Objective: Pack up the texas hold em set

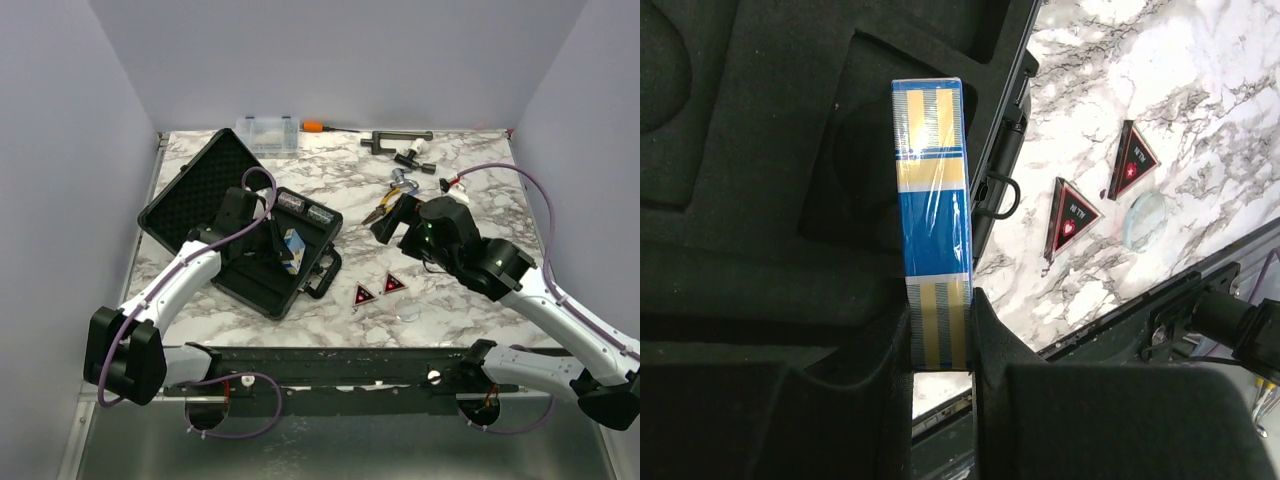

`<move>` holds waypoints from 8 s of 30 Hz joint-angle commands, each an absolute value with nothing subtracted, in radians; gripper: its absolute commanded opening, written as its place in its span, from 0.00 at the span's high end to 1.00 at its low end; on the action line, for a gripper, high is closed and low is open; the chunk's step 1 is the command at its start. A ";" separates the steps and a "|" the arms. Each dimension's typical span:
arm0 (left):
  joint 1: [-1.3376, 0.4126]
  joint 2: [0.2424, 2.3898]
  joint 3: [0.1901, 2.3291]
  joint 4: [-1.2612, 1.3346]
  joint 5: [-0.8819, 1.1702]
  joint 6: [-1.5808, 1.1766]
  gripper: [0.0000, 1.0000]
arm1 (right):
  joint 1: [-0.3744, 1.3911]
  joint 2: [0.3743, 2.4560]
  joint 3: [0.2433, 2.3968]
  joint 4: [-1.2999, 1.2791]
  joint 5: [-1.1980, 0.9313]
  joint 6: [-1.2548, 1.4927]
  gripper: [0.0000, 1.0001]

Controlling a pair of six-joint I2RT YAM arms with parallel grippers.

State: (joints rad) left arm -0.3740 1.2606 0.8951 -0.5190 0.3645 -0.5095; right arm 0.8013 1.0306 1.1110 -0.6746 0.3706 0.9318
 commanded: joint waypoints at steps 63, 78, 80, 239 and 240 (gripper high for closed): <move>-0.397 0.809 0.831 -0.483 0.355 -0.494 1.00 | 0.881 1.705 1.342 -0.265 -0.216 1.124 0.00; -0.429 0.802 0.818 -0.481 0.355 -0.494 1.00 | 0.888 1.716 1.336 -0.229 -0.216 1.141 0.85; -0.428 0.803 0.817 -0.483 0.355 -0.494 1.00 | 0.888 1.710 1.341 -0.245 -0.198 1.137 0.87; -0.383 0.210 0.657 -0.638 0.043 -0.383 0.27 | 0.966 2.162 1.839 -0.929 0.302 1.359 0.99; -0.384 0.209 0.657 -0.639 0.041 -0.382 0.27 | 0.966 2.164 1.836 -0.931 0.296 1.362 0.99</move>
